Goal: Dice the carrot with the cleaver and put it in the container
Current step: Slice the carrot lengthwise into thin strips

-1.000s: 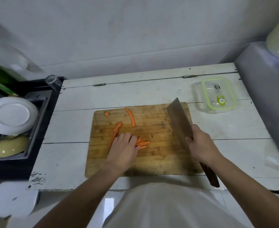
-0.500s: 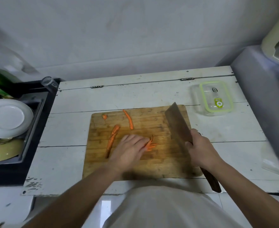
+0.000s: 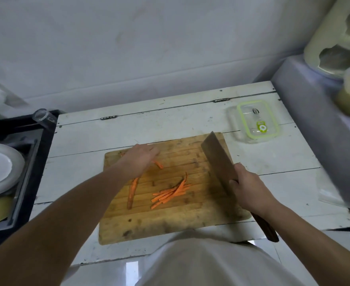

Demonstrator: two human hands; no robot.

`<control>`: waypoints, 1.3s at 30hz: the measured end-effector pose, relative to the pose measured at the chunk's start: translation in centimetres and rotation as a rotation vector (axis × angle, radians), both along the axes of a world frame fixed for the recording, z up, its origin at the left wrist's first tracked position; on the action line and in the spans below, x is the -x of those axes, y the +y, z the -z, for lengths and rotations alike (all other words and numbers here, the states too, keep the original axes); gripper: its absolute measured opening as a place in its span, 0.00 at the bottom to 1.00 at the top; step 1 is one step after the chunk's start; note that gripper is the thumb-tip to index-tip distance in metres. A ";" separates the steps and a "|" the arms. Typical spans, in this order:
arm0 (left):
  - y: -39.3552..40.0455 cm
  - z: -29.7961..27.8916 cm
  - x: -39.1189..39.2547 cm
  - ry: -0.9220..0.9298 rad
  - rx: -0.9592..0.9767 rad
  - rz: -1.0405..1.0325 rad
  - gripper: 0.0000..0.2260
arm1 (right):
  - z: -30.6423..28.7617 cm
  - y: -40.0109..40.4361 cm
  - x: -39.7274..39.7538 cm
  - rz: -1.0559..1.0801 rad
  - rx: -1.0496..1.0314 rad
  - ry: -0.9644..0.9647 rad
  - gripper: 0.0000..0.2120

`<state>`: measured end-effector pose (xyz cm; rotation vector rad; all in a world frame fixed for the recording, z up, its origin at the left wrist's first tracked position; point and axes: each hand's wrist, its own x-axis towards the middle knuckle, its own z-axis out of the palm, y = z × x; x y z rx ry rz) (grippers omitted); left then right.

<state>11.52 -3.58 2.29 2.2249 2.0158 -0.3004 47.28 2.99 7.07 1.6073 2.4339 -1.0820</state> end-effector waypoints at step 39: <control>5.8 0.0 -20.9 -0.481 -0.065 -0.836 0.13 | 1.0 4.0 -2.7 0.209 0.095 0.065 0.03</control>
